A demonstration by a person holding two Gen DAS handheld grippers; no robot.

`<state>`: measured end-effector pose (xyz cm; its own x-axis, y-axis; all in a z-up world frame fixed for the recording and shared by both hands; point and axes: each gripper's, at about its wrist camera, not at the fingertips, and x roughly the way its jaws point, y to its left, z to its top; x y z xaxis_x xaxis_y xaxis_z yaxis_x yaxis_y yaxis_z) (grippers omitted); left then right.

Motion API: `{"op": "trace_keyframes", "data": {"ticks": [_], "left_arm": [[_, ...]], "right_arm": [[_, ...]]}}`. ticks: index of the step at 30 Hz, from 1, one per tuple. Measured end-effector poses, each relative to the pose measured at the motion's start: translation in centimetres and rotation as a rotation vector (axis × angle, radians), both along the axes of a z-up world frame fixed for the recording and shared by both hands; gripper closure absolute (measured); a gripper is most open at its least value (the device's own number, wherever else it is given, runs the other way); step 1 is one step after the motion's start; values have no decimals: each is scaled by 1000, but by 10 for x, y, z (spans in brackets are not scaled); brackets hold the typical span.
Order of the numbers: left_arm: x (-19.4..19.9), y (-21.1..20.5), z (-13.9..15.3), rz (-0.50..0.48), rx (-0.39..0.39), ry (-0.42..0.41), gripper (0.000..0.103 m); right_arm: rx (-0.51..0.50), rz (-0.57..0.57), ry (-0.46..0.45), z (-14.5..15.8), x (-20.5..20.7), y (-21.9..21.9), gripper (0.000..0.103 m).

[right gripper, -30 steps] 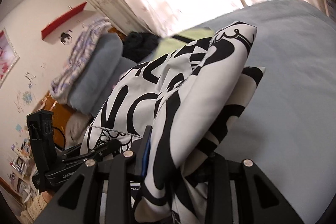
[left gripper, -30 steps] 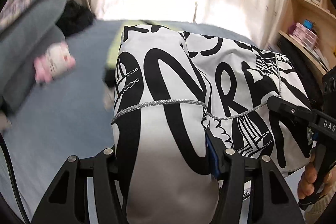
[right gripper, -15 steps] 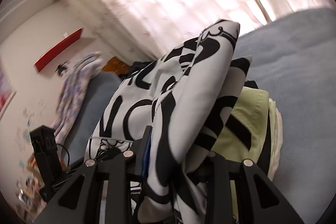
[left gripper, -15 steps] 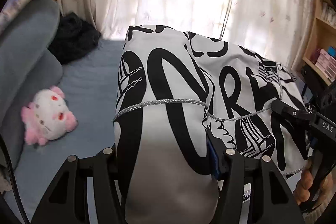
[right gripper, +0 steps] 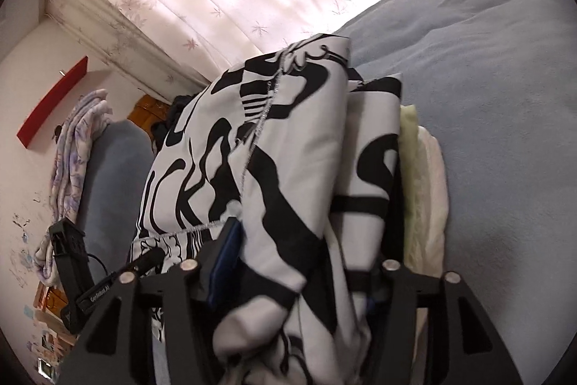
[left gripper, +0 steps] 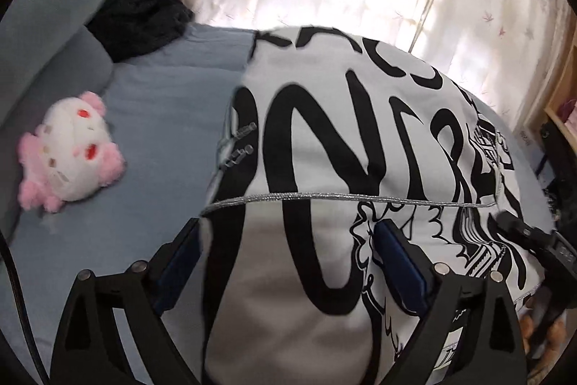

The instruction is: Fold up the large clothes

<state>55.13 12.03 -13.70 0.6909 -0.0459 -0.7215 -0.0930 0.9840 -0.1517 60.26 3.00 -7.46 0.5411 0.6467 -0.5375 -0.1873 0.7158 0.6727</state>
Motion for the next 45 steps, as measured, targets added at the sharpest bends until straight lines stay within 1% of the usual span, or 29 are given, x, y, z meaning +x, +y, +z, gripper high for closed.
{"op": "trace_keyframes", "data": {"ticks": [1, 2, 3, 4, 8, 12, 14, 18, 20, 22, 27, 31, 36, 40, 45], "left_arm": [[-8, -1, 5, 18, 30, -9, 9], [-17, -2, 9, 27, 60, -16, 9], [-28, -2, 12, 34, 76, -21, 9], [-38, -3, 17, 44, 94, -26, 9], [-82, -16, 33, 34, 112, -41, 9], [-130, -42, 53, 11, 127, -44, 9], [-152, -53, 62, 1, 131, -45, 9], [-198, -76, 87, -16, 119, -68, 9], [-216, -84, 99, -27, 127, -83, 9], [-232, -90, 110, -33, 129, -93, 9], [-267, -102, 132, -42, 127, -104, 9], [-294, -110, 142, -41, 128, -102, 9], [-334, -122, 149, -47, 97, -102, 9], [-378, -144, 150, -86, 77, -116, 9], [-437, -176, 149, -155, 45, -167, 9]], "right_arm": [[-12, -5, 4, 4, -7, -4, 39], [-28, -15, 3, 8, -11, -8, 37], [-41, -26, -1, 11, -18, -13, 34], [-49, -40, -7, 14, -27, -20, 33], [-87, -42, -20, 29, -68, -46, 32], [-120, -22, 7, 44, -109, -59, 32], [-143, -9, 0, 56, -130, -64, 32], [-160, 22, -37, 84, -170, -68, 32], [-173, 34, -57, 97, -187, -67, 32], [-186, 53, -70, 110, -204, -65, 32], [-257, 82, -107, 138, -241, -57, 32], [-288, 90, -125, 158, -271, -61, 32], [-323, 105, -131, 177, -314, -73, 32], [-345, 131, -139, 189, -356, -86, 32], [-376, 166, -127, 189, -405, -102, 32]]}}
